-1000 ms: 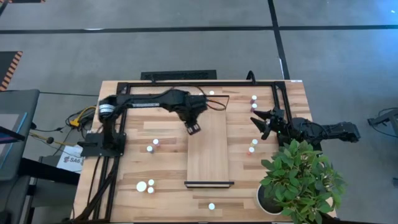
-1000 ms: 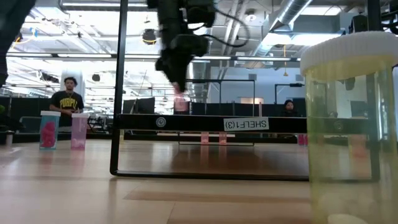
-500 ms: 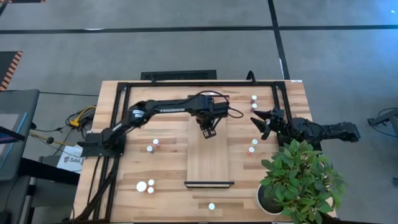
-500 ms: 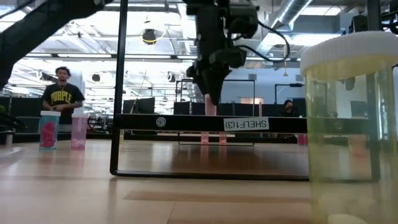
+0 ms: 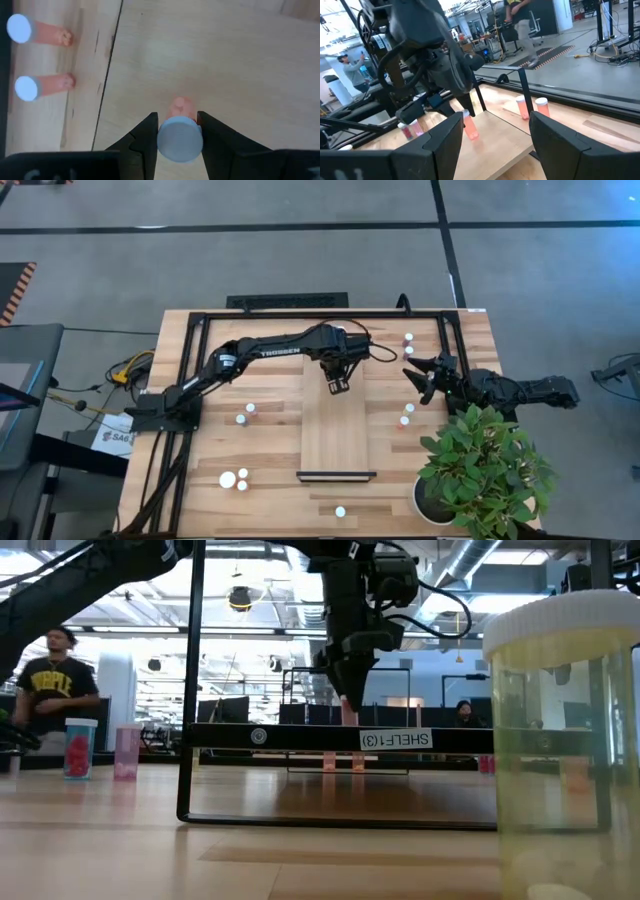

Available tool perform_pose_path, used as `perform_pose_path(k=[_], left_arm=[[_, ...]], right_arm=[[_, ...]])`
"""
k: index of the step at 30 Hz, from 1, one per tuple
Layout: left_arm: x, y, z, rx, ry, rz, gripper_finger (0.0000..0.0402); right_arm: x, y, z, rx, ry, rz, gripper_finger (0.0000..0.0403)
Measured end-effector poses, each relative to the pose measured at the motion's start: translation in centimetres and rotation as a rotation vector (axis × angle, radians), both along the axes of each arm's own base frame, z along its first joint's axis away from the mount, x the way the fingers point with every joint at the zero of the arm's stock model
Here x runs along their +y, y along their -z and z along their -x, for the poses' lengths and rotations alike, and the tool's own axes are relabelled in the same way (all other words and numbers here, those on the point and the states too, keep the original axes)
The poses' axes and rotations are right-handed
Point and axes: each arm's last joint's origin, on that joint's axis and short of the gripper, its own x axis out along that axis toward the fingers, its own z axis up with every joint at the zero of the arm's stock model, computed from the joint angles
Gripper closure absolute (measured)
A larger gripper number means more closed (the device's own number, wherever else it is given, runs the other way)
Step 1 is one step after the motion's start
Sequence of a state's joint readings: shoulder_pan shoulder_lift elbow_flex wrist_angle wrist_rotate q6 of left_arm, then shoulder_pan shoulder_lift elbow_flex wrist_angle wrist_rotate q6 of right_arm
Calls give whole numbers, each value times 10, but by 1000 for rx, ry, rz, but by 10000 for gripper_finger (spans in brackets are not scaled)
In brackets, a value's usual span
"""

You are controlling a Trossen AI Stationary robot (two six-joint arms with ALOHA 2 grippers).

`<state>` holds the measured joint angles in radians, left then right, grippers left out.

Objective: Pick and place medicine bottles onto shelf by color
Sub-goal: Put the orange pill bottle on the shelf

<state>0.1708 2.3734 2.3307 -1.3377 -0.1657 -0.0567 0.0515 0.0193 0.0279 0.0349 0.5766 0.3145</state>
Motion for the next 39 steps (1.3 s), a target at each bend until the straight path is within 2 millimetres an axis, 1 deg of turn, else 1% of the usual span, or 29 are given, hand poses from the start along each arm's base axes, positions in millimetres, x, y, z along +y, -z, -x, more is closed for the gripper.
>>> perform_pose_path(k=[7, 12, 16, 20, 25, 29, 35, 39], left_arm=[[9, 2, 2, 23, 87, -9, 297], [9, 2, -1, 10, 127, -27, 297], [8, 2, -1, 11, 117, -22, 297], [4, 3, -1, -6, 10, -1, 297], [4, 3, -1, -48, -199, 34, 295], [9, 3, 0, -79, -364, 60, 291], [18, 3, 2, -96, -467, 141, 290], [21, 3, 3, -104, -525, 159, 290]], right_arm=[[0, 0, 0, 0, 0, 0, 152], [0, 0, 0, 0, 0, 0, 152], [0, 0, 0, 0, 0, 0, 152], [0, 0, 0, 0, 0, 0, 152], [0, 0, 0, 0, 0, 0, 152], [0, 0, 0, 0, 0, 0, 152], [0, 0, 0, 0, 0, 0, 152], [0, 0, 0, 0, 0, 0, 152]])
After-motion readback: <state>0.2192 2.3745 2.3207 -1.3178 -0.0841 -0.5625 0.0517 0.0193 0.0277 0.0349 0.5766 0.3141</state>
